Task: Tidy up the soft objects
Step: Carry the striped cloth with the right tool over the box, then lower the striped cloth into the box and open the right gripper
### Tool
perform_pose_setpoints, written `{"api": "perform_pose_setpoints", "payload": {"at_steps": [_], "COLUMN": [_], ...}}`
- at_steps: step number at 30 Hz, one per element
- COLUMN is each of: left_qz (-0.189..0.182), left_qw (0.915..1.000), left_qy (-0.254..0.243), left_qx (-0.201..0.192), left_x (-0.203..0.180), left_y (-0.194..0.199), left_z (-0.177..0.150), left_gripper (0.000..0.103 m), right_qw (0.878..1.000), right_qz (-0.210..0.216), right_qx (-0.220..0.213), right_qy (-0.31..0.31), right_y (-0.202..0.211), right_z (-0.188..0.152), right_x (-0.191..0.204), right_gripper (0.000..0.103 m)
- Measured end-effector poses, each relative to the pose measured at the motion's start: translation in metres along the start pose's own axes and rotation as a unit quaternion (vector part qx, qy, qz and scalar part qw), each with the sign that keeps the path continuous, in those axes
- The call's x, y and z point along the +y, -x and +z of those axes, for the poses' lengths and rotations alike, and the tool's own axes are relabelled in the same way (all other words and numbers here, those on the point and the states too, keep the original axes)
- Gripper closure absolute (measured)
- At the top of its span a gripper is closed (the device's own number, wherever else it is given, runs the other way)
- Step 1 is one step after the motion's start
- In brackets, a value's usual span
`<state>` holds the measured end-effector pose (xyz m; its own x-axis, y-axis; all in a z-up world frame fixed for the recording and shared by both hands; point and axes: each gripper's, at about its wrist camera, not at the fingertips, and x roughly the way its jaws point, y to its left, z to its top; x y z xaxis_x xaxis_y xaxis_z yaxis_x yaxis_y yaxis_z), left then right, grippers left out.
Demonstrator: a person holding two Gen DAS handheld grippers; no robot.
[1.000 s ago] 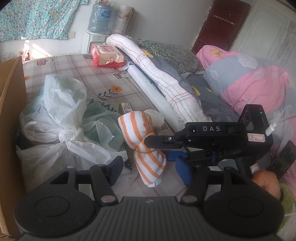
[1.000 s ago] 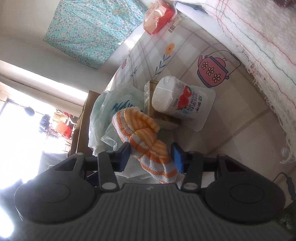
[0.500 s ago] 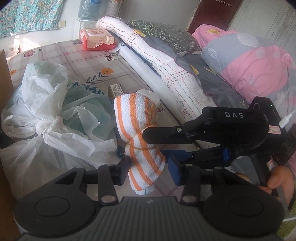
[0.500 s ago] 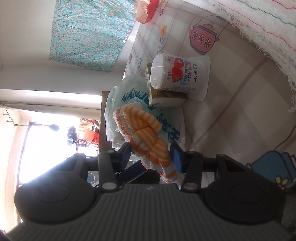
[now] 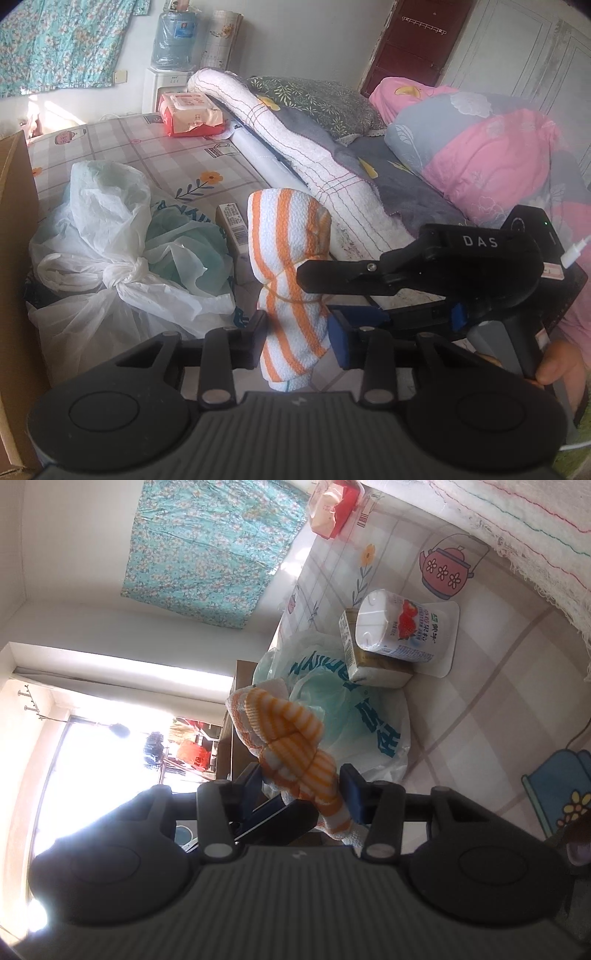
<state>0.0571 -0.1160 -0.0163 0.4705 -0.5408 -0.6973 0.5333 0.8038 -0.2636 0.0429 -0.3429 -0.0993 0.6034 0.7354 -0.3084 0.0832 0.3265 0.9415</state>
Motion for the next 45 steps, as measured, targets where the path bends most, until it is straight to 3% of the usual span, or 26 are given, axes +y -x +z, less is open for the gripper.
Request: {"api": "perform_pose_setpoints", "payload": {"at_steps": [8, 14, 17, 24, 32, 37, 40, 45], "left_qz": [0.018, 0.057, 0.088, 0.169, 0.232, 0.256, 0.274, 0.268], "left_qw": [0.9988, 0.9947, 0.9898, 0.9686, 0.9425, 0.935, 0.9295, 0.9269], "left_qy": [-0.002, 0.027, 0.049, 0.121, 0.193, 0.212, 0.221, 0.237], "left_qx": [-0.047, -0.081, -0.101, -0.137, -0.144, -0.124, -0.108, -0.112], "left_x": [0.004, 0.029, 0.047, 0.102, 0.178, 0.212, 0.223, 0.23], "left_y": [0.057, 0.109, 0.138, 0.199, 0.233, 0.235, 0.233, 0.243], "left_z": [-0.008, -0.019, -0.026, -0.048, -0.07, -0.079, -0.088, -0.104], "left_gripper": [0.066, 0.066, 0.066, 0.066, 0.067, 0.066, 0.059, 0.054], "right_qw": [0.999, 0.994, 0.989, 0.97, 0.952, 0.943, 0.935, 0.933], "right_qz": [0.02, 0.048, 0.065, 0.082, 0.048, 0.016, -0.012, -0.041], "right_qx": [0.008, 0.053, 0.092, 0.186, 0.263, 0.286, 0.31, 0.318], "right_qy": [0.049, 0.077, 0.092, 0.134, 0.149, 0.171, 0.17, 0.165], "right_y": [-0.005, -0.043, -0.076, -0.168, -0.281, -0.333, -0.36, -0.374], "right_z": [-0.024, -0.043, -0.054, -0.088, -0.128, -0.148, -0.156, -0.16], "right_x": [0.05, 0.093, 0.119, 0.172, 0.205, 0.212, 0.207, 0.201], "right_gripper": [0.057, 0.057, 0.057, 0.057, 0.057, 0.057, 0.057, 0.056]}}
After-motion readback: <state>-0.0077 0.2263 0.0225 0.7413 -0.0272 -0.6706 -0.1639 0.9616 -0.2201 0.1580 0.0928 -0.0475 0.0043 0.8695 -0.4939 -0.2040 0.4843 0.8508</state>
